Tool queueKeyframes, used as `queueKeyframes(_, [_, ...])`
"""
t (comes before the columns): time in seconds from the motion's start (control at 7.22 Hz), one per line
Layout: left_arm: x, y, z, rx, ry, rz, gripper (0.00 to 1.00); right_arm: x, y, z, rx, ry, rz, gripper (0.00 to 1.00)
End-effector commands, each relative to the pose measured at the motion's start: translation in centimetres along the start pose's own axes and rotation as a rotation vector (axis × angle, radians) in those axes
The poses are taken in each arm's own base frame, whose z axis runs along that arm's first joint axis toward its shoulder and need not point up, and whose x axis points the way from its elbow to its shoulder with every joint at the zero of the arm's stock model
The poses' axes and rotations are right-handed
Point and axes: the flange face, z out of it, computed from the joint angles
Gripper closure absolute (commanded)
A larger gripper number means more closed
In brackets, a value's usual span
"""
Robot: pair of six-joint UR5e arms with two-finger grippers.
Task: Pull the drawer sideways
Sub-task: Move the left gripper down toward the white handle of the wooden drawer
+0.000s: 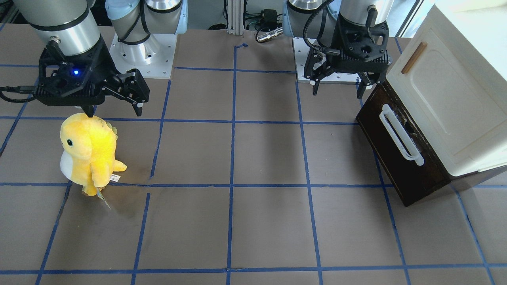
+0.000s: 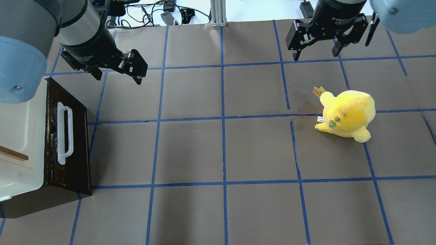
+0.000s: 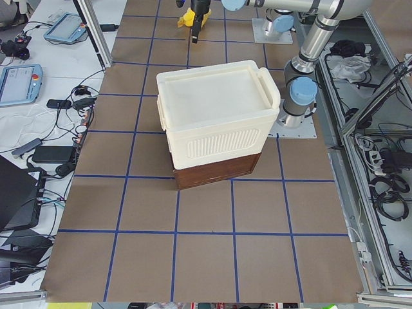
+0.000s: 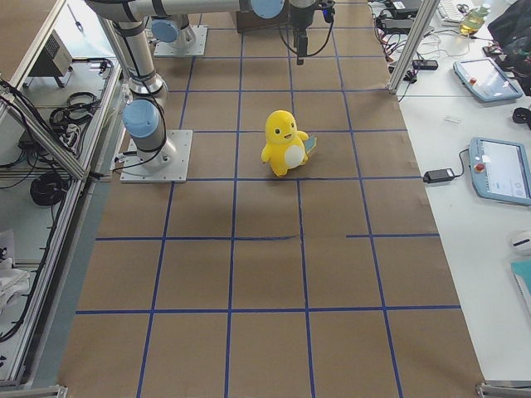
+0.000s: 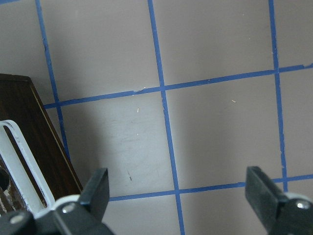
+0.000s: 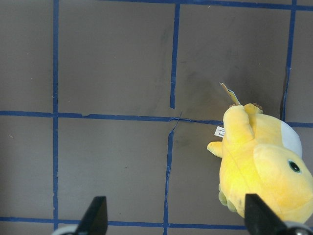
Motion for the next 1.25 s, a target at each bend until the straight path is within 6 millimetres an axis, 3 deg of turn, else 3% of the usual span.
queueKeyframes(0.0, [0.0, 0.0, 0.0, -0.002, 0.000, 0.000, 0.00, 0.0, 0.0, 0.0, 0.000, 0.000, 0.000, 0.00])
queueKeyframes(0.83, [-0.6, 0.1, 0.6, -0.034, 0.005, -0.081, 0.00, 0.0, 0.0, 0.0, 0.000, 0.000, 0.000, 0.00])
queueKeyframes(0.97, [-0.6, -0.3, 1.4, -0.050, -0.003, -0.151, 0.00, 0.0, 0.0, 0.0, 0.000, 0.000, 0.000, 0.00])
queueKeyframes(1.11, [-1.0, 0.0, 3.7, -0.091, -0.060, -0.246, 0.00, 0.0, 0.0, 0.0, 0.000, 0.000, 0.000, 0.00])
